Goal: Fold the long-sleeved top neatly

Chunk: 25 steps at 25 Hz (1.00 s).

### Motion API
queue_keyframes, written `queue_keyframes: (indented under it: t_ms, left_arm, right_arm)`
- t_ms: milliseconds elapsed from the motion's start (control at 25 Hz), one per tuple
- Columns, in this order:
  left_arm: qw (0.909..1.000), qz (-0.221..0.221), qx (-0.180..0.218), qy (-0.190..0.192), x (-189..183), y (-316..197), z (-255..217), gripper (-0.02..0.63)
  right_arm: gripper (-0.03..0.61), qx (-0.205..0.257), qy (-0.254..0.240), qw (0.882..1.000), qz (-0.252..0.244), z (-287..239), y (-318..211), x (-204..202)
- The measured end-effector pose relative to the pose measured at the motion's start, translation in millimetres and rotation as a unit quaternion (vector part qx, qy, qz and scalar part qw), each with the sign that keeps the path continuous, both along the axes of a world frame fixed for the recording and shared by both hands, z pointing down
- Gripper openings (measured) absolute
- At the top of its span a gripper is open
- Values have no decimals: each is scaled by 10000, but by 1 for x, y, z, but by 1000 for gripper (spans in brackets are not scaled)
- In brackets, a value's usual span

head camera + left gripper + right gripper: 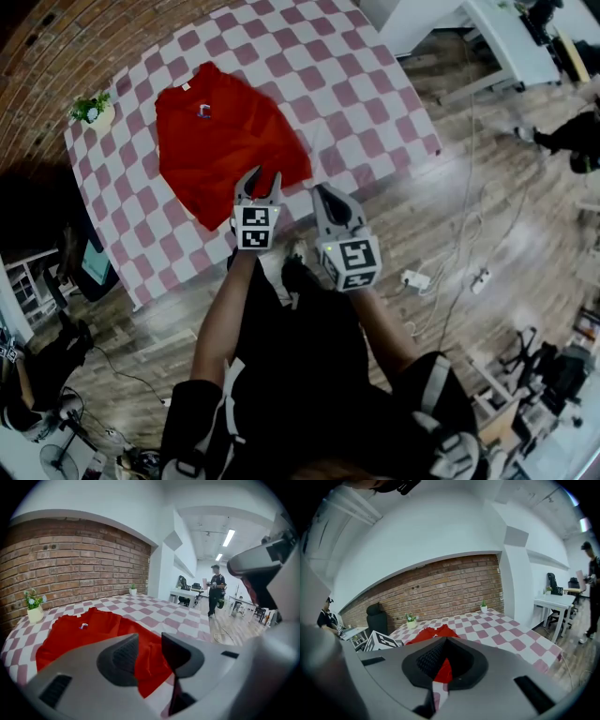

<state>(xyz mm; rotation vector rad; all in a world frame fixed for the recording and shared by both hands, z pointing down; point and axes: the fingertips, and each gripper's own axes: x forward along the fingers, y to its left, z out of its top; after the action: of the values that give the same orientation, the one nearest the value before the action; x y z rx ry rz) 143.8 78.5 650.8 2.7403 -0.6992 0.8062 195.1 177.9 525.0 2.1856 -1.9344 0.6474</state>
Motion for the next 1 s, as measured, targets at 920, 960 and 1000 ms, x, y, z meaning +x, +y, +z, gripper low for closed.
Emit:
queue_keyframes:
  t_ms: [920,960,1000]
  left_arm:
    - [9742,-1822,1027,845,-147,4,-182,6]
    - [9726,-1856,1096,870,-154,5,-191,6]
    - [9709,-1896,1139,916,-162,7,-200,6]
  right_arm:
    - [8,848,-196,9874,-1325,-78,-17,-73]
    - [8,864,-197,9867,-1363,-81,-18,-78]
    - [8,888,-193,9859,-1403,-84,-19,-83]
